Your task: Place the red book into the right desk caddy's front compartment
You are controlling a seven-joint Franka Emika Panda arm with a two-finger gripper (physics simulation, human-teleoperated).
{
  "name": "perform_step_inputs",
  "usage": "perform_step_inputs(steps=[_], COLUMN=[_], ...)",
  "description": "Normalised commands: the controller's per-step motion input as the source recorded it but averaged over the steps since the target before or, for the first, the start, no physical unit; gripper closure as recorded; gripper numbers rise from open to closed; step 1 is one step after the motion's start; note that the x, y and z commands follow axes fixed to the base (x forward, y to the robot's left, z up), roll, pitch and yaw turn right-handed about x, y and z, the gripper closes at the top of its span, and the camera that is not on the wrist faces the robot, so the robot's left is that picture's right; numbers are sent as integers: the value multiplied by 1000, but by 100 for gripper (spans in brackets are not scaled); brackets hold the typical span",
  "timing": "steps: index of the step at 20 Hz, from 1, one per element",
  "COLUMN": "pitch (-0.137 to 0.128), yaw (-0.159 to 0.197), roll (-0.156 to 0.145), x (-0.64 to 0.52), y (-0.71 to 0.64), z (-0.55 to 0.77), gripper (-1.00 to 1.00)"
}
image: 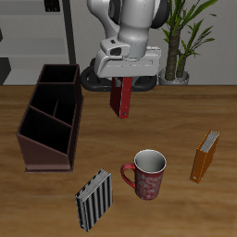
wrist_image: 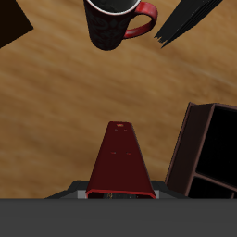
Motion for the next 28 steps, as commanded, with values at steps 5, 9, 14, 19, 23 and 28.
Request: perform_step_inputs(steps=[5,9,14,19,23,28], pitch=[-26,-15,-13,-12,-5,-3], yaw=[32,4,-41,-80,-51,-35], roll=[-75,-43,-65,-52,5,12], x=[-161,-129,-166,-179,-143,-82], y=[-372,-175,-234,-169,-139,-189], z=[226,123,136,114,117,103], gripper=[100,100,100,100,100,100])
